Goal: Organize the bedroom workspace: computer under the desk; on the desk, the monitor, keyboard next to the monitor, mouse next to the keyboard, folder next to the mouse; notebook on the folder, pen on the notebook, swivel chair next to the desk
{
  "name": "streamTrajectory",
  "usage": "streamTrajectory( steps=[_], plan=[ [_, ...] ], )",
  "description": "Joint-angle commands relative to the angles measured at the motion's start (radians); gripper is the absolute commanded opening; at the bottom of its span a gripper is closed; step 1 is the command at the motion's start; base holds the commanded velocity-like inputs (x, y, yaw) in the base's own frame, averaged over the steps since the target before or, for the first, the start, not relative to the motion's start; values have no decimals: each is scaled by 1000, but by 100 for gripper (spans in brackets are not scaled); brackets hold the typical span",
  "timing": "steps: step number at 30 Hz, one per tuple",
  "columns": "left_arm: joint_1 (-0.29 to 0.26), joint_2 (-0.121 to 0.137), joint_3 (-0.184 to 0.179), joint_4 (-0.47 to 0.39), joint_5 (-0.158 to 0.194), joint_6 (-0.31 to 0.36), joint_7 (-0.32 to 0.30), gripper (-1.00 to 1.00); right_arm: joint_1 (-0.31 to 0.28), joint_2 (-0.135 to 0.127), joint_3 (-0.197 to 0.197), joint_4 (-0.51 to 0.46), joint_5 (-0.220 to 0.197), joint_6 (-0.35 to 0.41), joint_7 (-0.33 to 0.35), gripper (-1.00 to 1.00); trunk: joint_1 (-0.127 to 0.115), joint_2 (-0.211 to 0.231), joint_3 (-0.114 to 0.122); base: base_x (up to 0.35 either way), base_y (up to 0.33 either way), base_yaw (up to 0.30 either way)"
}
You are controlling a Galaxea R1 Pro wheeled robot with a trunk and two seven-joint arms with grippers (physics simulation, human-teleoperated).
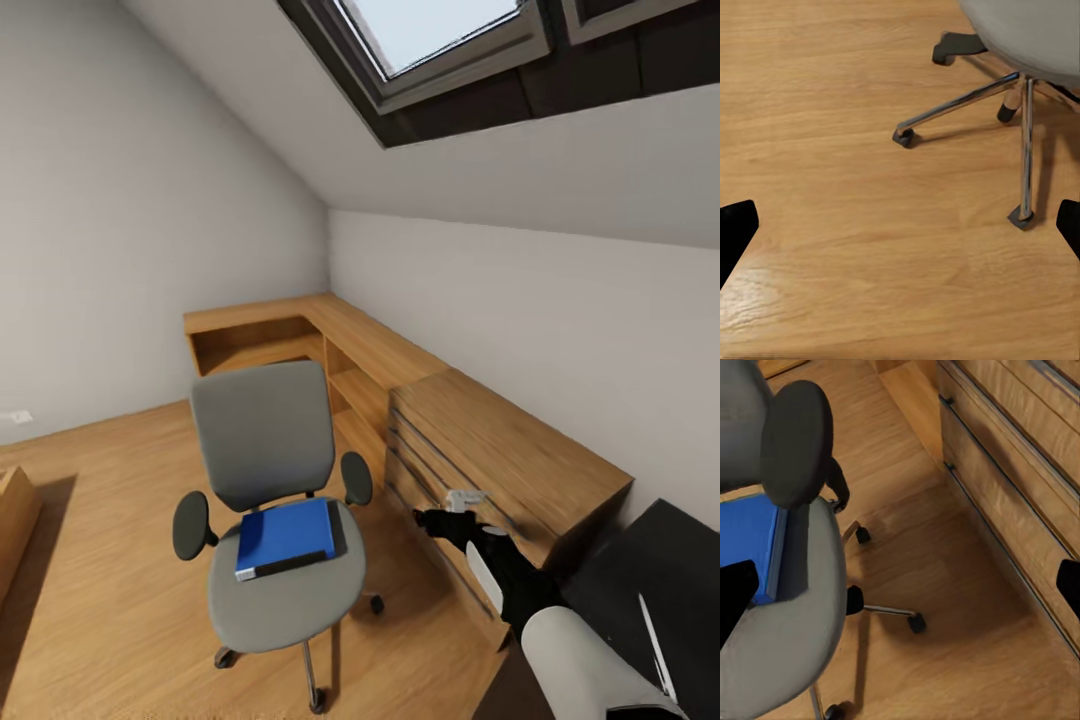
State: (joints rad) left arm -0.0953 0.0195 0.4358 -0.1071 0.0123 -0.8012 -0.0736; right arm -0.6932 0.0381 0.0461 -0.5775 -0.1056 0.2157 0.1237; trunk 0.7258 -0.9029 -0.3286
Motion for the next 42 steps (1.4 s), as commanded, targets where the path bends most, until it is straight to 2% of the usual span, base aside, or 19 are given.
streamTrajectory(
  steps=[1,12,18,24,33,39,41,42],
  plan=[
    [-1,0,6,1,1,-3,-8,100,1,6,2,11,-11,-20,-1,100,0,-1,-2,0,0,273],
    [-1,4,6,1,1,-1,-8,100,3,24,3,63,-9,-138,2,100,0,-1,-9,0,3,246],
    [-1,9,6,1,1,-1,-8,100,3,18,2,69,-9,-151,10,100,0,-1,-11,0,108,81],
    [-1,10,6,1,0,-1,-8,100,3,10,4,114,-5,-155,17,100,0,-1,-11,0,261,11],
    [-1,10,6,1,0,-1,-8,100,4,11,4,124,-9,-161,28,100,0,-1,-11,0,138,1],
    [-1,10,6,1,0,-1,-8,100,4,10,4,125,-10,-175,117,100,0,-1,-11,0,9,0],
    [-1,10,6,1,0,-1,-8,100,4,8,2,124,-13,-176,175,100,0,-1,-11,0,1,0],
    [-1,10,6,1,0,-1,-8,100,4,8,2,124,-13,-176,175,100,0,-1,-11,0,0,7]
  ],
)
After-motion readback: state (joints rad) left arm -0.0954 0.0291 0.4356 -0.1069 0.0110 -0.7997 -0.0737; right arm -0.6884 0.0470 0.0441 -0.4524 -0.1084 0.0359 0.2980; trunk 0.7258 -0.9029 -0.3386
